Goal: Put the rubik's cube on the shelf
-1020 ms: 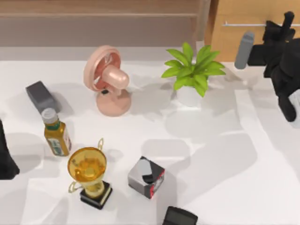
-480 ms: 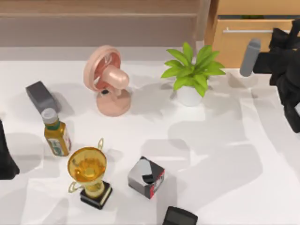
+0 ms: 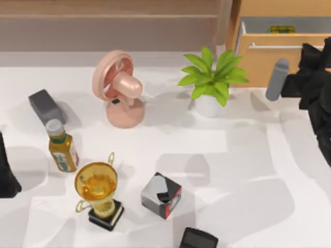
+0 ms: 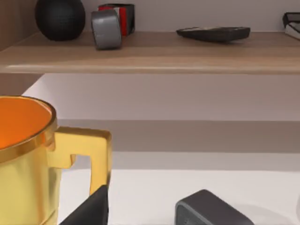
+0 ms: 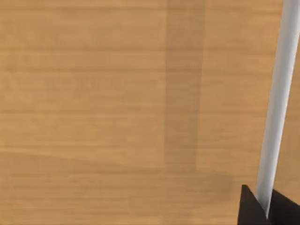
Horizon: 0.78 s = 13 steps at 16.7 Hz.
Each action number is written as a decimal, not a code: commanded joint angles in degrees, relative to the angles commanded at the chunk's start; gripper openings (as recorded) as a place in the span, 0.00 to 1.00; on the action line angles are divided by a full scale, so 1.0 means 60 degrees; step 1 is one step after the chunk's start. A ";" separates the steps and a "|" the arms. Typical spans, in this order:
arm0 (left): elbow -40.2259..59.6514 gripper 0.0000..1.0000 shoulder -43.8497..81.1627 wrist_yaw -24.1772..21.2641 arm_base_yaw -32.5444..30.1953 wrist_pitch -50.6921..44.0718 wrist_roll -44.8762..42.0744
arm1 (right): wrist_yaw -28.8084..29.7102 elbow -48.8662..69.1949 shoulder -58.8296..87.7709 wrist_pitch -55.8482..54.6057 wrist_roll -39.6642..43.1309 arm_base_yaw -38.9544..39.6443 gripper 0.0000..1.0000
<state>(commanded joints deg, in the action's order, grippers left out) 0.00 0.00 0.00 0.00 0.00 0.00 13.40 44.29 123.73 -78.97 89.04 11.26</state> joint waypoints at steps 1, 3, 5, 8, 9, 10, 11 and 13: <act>0.0000 1.00 0.0000 0.0000 0.0000 0.0000 0.0000 | 0.0000 0.0000 0.0000 0.0000 0.0000 0.0000 0.00; 0.0000 1.00 0.0000 0.0000 0.0000 0.0000 0.0000 | 0.0004 0.0004 0.0026 0.0001 -0.0004 -0.0073 0.00; 0.0000 1.00 0.0000 0.0000 0.0000 0.0000 0.0000 | 0.0073 -0.0361 -0.0143 -0.0239 -0.0014 -0.0001 0.00; 0.0000 1.00 0.0000 0.0000 0.0000 0.0000 0.0000 | 0.0260 -0.1589 -0.0556 -0.0896 -0.0018 0.0192 0.00; 0.0000 1.00 0.0000 0.0000 0.0000 0.0000 0.0000 | 0.0325 -0.1965 -0.0697 -0.1123 -0.0022 0.0258 0.00; 0.0000 1.00 0.0000 0.0000 0.0000 0.0000 0.0000 | 0.0380 -0.2241 -0.0817 -0.1316 -0.0021 0.0314 0.00; 0.0000 1.00 0.0000 0.0000 0.0000 0.0000 0.0000 | 0.0419 -0.2415 -0.0894 -0.1455 -0.0018 0.0355 0.00; 0.0000 1.00 0.0000 0.0000 0.0000 0.0000 0.0000 | 0.0436 -0.2486 -0.0930 -0.1517 -0.0016 0.0372 0.00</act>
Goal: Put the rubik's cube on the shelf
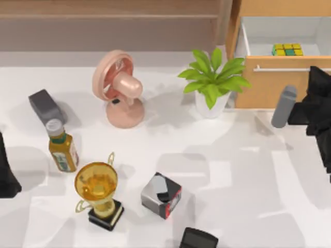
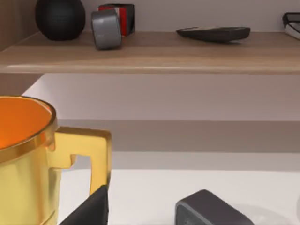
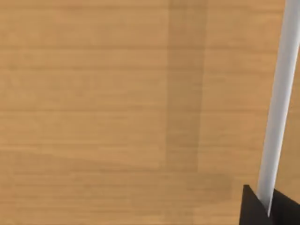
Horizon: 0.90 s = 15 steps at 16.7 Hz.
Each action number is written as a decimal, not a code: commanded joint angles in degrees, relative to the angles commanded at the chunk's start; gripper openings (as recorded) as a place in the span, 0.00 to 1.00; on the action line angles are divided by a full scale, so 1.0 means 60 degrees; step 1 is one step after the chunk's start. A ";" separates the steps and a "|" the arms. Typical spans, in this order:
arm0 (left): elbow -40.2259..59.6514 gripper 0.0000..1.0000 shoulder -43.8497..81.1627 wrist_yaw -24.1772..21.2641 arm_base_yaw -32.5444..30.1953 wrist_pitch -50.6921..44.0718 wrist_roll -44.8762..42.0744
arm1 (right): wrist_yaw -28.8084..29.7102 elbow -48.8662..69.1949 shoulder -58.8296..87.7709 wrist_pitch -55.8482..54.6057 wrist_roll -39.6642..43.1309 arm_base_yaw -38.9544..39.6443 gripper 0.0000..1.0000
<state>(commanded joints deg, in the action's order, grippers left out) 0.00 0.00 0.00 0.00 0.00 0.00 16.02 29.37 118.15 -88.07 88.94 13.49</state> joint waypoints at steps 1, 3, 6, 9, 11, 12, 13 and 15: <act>0.0000 1.00 0.0000 0.0000 0.0000 0.0000 0.0000 | 0.0000 0.0000 0.0000 0.0000 0.0000 0.0000 0.00; 0.0000 1.00 0.0000 0.0000 0.0000 0.0000 0.0000 | -0.0007 0.0014 0.0023 -0.0007 0.0005 -0.0009 0.00; 0.0000 1.00 0.0000 0.0000 0.0000 0.0000 0.0000 | 0.0203 -0.0685 -0.0150 -0.0551 0.0019 0.0203 0.00; 0.0000 1.00 0.0000 0.0000 0.0000 0.0000 0.0000 | 0.0508 -0.1895 -0.0446 -0.1320 0.0009 0.0513 0.00; 0.0000 1.00 0.0000 0.0000 0.0000 0.0000 0.0000 | 0.0639 -0.2279 -0.0593 -0.1648 -0.0008 0.0647 0.00; 0.0000 1.00 0.0000 0.0000 0.0000 0.0000 0.0000 | 0.0654 -0.2318 -0.0611 -0.1684 -0.0011 0.0662 0.00; 0.0000 1.00 0.0000 0.0000 0.0000 0.0000 0.0000 | 0.0654 -0.2318 -0.0611 -0.1684 -0.0011 0.0662 0.00; 0.0000 1.00 0.0000 0.0000 0.0000 0.0000 0.0000 | 0.0654 -0.2318 -0.0611 -0.1684 -0.0011 0.0662 0.00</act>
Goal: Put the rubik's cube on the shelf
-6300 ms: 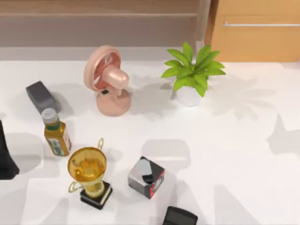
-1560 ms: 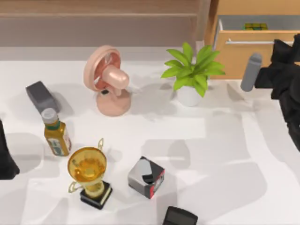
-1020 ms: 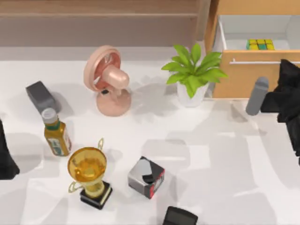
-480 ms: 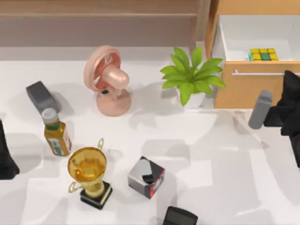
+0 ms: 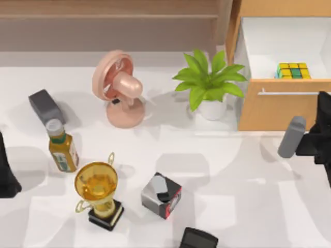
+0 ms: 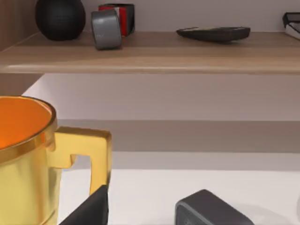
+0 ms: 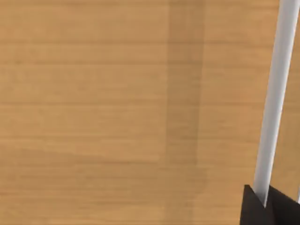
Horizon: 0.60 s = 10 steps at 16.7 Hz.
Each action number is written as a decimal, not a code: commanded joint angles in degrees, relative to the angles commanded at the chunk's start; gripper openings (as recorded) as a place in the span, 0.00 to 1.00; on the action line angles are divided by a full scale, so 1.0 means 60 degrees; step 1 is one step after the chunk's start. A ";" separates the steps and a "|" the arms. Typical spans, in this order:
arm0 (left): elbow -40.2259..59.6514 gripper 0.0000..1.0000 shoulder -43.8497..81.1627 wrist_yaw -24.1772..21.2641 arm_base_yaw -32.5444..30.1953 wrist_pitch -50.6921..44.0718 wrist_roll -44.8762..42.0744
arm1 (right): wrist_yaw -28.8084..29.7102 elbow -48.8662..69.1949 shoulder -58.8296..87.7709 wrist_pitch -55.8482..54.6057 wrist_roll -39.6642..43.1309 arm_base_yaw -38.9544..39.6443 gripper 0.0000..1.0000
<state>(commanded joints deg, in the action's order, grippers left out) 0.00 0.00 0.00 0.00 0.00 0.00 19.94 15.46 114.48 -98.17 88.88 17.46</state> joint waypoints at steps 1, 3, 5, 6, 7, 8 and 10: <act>0.0000 1.00 0.0000 0.0000 0.0000 0.0000 0.0000 | 0.0000 0.0000 0.0000 0.0000 0.0000 0.0000 0.08; 0.0000 1.00 0.0000 0.0000 0.0000 0.0000 0.0000 | 0.0000 0.0000 0.0000 0.0000 0.0000 0.0000 0.23; 0.0000 1.00 0.0000 0.0000 0.0000 0.0000 0.0000 | 0.0000 0.0000 0.0000 0.0000 0.0000 0.0000 0.38; 0.0000 1.00 0.0000 0.0000 0.0000 0.0000 0.0000 | 0.0000 0.0000 0.0000 0.0000 0.0000 0.0000 0.45; 0.0000 1.00 0.0000 0.0000 0.0000 0.0000 0.0000 | 0.0000 0.0000 0.0000 0.0000 0.0000 0.0000 0.53; 0.0000 1.00 0.0000 0.0000 0.0000 0.0000 0.0000 | 0.0000 0.0000 0.0000 0.0000 0.0000 0.0000 0.60; 0.0000 1.00 0.0000 0.0000 0.0000 0.0000 0.0000 | 0.0000 0.0000 0.0000 0.0000 0.0000 0.0000 0.75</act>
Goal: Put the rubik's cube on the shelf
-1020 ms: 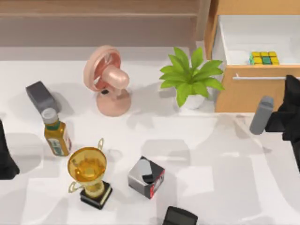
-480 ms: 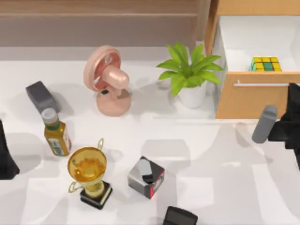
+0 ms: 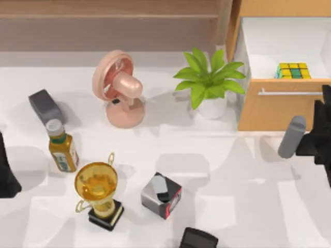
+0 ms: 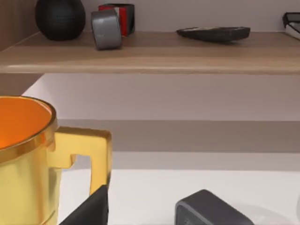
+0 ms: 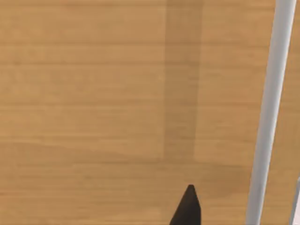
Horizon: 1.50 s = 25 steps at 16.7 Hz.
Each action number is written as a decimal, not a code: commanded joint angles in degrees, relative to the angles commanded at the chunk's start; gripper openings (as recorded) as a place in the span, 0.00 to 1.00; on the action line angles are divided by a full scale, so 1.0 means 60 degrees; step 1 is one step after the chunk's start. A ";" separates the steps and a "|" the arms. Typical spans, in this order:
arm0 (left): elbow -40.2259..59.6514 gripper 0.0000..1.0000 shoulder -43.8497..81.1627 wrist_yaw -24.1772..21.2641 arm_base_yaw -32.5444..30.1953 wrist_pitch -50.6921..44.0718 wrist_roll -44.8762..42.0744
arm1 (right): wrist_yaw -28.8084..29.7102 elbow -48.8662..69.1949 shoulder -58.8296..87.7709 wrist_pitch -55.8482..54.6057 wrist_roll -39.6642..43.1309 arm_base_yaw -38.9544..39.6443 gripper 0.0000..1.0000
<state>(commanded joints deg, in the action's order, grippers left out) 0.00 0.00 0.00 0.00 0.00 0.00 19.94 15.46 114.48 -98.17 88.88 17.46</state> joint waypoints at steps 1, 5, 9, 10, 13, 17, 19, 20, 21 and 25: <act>0.0000 1.00 0.0000 0.0000 0.0000 0.0000 0.0000 | 0.0000 0.0000 0.0000 0.0000 0.0000 0.0000 0.83; 0.0000 1.00 0.0000 0.0000 0.0000 0.0000 0.0000 | 0.0000 0.0000 0.0000 0.0000 0.0000 0.0000 1.00; 0.0000 1.00 0.0000 0.0000 0.0000 0.0000 0.0000 | 0.0000 0.0000 0.0000 0.0000 0.0000 0.0000 1.00; 0.0000 1.00 0.0000 0.0000 0.0000 0.0000 0.0000 | 0.0000 0.0000 0.0000 0.0000 0.0000 0.0000 1.00; 0.0000 1.00 0.0000 0.0000 0.0000 0.0000 0.0000 | 0.0018 -0.0016 -0.0003 -0.0034 0.0000 0.0014 1.00; 0.0000 1.00 0.0000 0.0000 0.0000 0.0000 0.0000 | 0.0267 -0.0647 -0.0070 -0.0579 -0.0004 0.0264 1.00; 0.0000 1.00 0.0000 0.0000 0.0000 0.0000 0.0000 | 0.0294 -0.0700 -0.0077 -0.0632 -0.0005 0.0290 1.00; 0.0000 1.00 0.0000 0.0000 0.0000 0.0000 0.0000 | 0.0294 -0.0700 -0.0077 -0.0632 -0.0005 0.0290 1.00; 0.0000 1.00 0.0000 0.0000 0.0000 0.0000 0.0000 | 0.0277 -0.0702 0.0503 -0.0402 -0.0006 0.0261 1.00; 0.0000 1.00 0.0000 0.0000 0.0000 0.0000 0.0000 | 0.0042 -0.0543 0.0019 -0.0025 -0.0419 0.0615 1.00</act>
<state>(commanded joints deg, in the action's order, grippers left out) 0.00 0.00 0.00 0.00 0.00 0.00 20.19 12.21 114.60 -98.32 86.36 21.16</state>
